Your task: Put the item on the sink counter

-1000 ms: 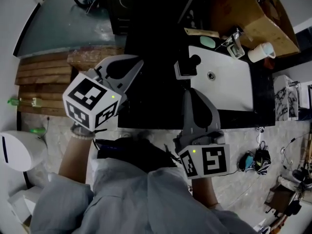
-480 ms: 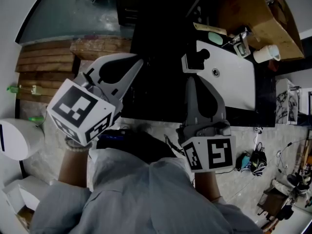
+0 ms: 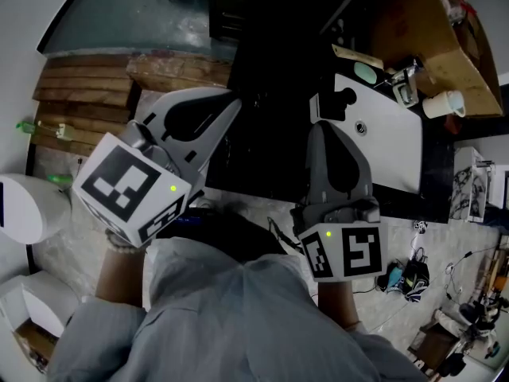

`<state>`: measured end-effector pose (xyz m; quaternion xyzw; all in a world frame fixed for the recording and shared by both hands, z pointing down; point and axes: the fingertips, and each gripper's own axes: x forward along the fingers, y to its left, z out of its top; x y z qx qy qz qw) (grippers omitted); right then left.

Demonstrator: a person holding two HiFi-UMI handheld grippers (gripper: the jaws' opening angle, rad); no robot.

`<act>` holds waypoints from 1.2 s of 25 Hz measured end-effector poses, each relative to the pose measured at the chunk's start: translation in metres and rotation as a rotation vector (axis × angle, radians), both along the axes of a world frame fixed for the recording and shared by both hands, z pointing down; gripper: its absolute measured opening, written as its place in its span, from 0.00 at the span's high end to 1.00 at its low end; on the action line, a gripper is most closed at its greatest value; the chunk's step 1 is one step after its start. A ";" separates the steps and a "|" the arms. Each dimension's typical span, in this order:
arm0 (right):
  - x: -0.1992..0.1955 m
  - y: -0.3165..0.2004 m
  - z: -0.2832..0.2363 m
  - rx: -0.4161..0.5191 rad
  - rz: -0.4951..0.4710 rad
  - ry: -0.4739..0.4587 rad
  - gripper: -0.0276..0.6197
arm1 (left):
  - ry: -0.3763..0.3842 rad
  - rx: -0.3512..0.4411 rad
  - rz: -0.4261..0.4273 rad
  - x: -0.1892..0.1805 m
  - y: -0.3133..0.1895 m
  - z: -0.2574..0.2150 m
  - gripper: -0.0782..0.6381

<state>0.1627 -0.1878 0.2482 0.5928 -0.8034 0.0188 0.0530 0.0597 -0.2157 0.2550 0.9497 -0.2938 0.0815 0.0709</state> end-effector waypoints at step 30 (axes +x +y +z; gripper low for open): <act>-0.017 0.013 0.004 -0.016 -0.022 0.016 0.96 | 0.021 -0.028 0.030 -0.006 0.018 0.004 0.88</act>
